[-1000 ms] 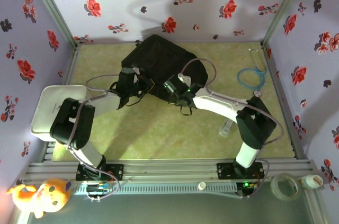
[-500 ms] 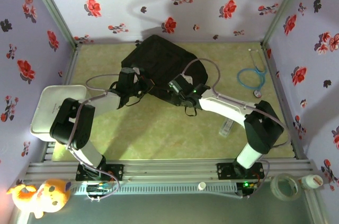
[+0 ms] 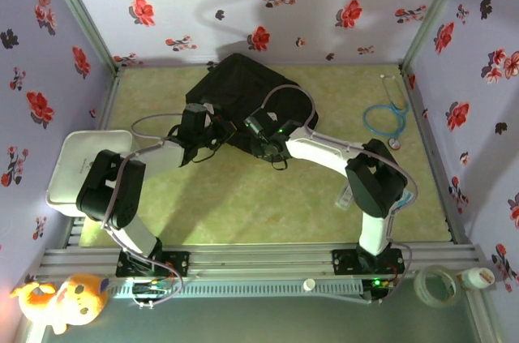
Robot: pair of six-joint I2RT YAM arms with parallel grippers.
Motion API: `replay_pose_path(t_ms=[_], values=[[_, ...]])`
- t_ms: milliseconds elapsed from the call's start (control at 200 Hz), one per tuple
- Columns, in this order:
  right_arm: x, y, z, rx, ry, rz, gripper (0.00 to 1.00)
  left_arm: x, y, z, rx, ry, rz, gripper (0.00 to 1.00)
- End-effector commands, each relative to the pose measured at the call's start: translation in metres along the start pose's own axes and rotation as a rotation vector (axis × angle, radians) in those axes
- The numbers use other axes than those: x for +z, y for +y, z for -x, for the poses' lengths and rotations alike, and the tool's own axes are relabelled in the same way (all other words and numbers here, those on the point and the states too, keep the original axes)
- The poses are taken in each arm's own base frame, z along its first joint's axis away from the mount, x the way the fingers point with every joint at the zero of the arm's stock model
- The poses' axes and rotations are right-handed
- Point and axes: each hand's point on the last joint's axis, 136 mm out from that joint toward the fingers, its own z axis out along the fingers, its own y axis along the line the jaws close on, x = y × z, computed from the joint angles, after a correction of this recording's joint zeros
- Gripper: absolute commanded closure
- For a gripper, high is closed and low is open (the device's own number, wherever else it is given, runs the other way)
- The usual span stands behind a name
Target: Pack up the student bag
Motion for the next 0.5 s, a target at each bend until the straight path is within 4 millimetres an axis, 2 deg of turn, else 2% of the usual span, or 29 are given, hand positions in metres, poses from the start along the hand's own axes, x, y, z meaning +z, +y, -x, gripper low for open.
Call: replay_pose_path(t_ms=[0, 290, 495], values=[[0.002, 0.009, 0.007, -0.019, 0.009, 0.03, 0.7, -0.008, -0.035, 0.012, 0.051, -0.029, -0.083, 1.0], [0.006, 0.003, 0.013, -0.034, 0.0, -0.026, 0.74, -0.008, -0.035, 0.012, 0.051, -0.029, -0.083, 1.0], [-0.002, -0.008, 0.002, -0.112, 0.012, -0.114, 0.73, -0.009, -0.037, 0.012, 0.053, -0.029, -0.084, 1.0]])
